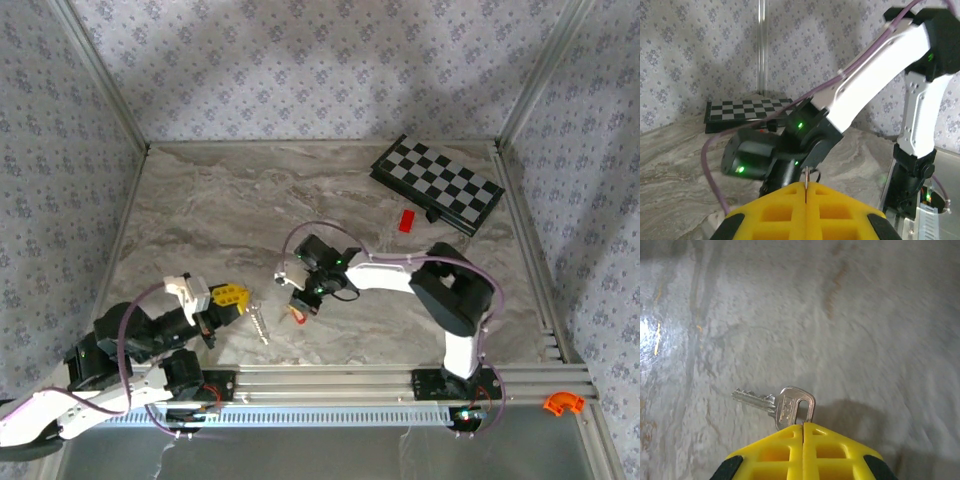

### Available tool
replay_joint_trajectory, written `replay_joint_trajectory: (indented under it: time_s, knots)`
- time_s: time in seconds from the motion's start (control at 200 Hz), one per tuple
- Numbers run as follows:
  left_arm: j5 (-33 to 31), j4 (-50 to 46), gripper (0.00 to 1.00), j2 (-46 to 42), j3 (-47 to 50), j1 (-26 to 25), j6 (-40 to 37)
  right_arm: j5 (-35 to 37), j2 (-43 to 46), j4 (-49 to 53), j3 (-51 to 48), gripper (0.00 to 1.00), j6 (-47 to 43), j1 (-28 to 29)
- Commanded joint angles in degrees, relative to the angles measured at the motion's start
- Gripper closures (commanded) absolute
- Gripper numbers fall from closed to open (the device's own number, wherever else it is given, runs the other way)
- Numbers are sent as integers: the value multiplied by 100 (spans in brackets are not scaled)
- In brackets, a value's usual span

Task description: Put the keys on the keyring

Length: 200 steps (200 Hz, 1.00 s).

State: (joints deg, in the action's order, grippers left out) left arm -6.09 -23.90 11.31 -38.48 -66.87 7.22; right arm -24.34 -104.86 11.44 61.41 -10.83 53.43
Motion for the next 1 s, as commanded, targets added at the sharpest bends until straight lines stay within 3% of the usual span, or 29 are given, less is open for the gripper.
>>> replay_joint_trajectory:
  time_s: [0.0, 0.23, 0.555, 0.76, 0.82, 0.995]
  knots:
    - [-78, 270, 100, 184, -17, -37, -119, 668, 671, 452, -316, 100, 730, -51]
    - [-42, 610, 100, 667, 24, -44, -244, 1408, 1311, 1576, -713, 100, 1680, -238]
    - [-35, 717, 100, 1483, -95, -19, -486, 1647, 1402, 2221, -801, 100, 2312, -410]
    - [245, 839, 100, 1551, -16, 274, -465, 1609, 1490, 2448, -958, 100, 2525, -409]
    - [331, 876, 100, 1541, 14, 354, -427, 1612, 1509, 2483, -988, 97, 2588, -404]
    - [406, 938, 100, 1550, 64, 378, -398, 1634, 1801, 2623, -1087, 77, 2735, -406]
